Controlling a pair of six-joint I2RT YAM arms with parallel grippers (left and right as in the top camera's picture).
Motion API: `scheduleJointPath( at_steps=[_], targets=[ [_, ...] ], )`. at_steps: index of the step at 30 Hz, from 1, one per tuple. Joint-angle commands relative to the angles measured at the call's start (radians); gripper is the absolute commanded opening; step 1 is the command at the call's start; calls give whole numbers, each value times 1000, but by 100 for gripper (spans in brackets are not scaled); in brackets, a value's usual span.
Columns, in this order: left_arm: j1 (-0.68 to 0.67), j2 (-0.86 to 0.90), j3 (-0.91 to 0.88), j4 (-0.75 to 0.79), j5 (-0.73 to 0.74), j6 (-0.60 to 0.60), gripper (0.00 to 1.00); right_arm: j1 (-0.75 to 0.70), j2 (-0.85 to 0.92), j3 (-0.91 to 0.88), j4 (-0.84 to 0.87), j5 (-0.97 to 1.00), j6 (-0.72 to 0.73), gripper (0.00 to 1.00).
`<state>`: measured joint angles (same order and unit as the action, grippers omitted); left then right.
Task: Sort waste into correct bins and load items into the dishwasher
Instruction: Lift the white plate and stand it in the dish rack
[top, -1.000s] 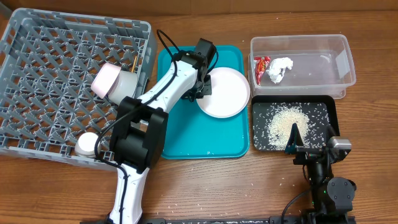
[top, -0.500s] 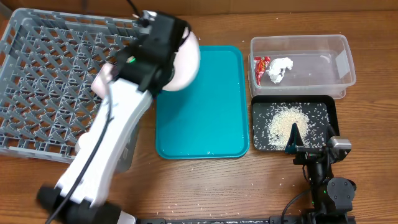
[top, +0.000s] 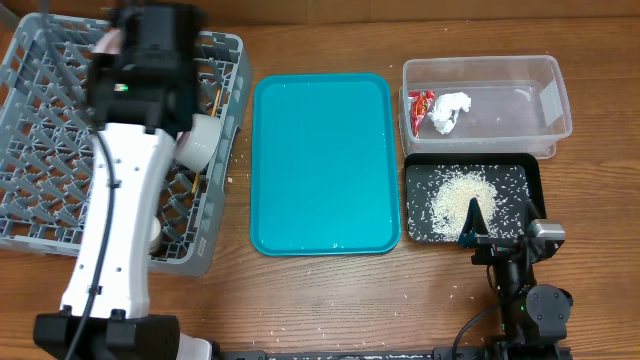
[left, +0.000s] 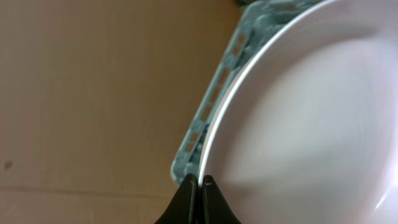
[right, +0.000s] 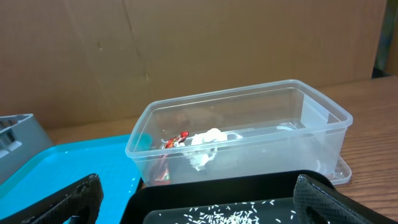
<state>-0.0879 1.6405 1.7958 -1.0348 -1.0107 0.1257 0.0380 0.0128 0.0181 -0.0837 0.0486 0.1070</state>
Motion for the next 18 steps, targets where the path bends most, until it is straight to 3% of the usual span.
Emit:
scheduleJointPath(
  at_steps=[1,9,18],
  targets=[
    [93,2,7,48,30,86,4,-5,-8,-10,4,-2,-3,100],
    [252,43,7,162,208,274,4,-5,-8,-10,4,-2,-3,100],
    [282,169,7,176,219,283,4,-5,-8,-10,4,-2,-3,100]
  ],
)
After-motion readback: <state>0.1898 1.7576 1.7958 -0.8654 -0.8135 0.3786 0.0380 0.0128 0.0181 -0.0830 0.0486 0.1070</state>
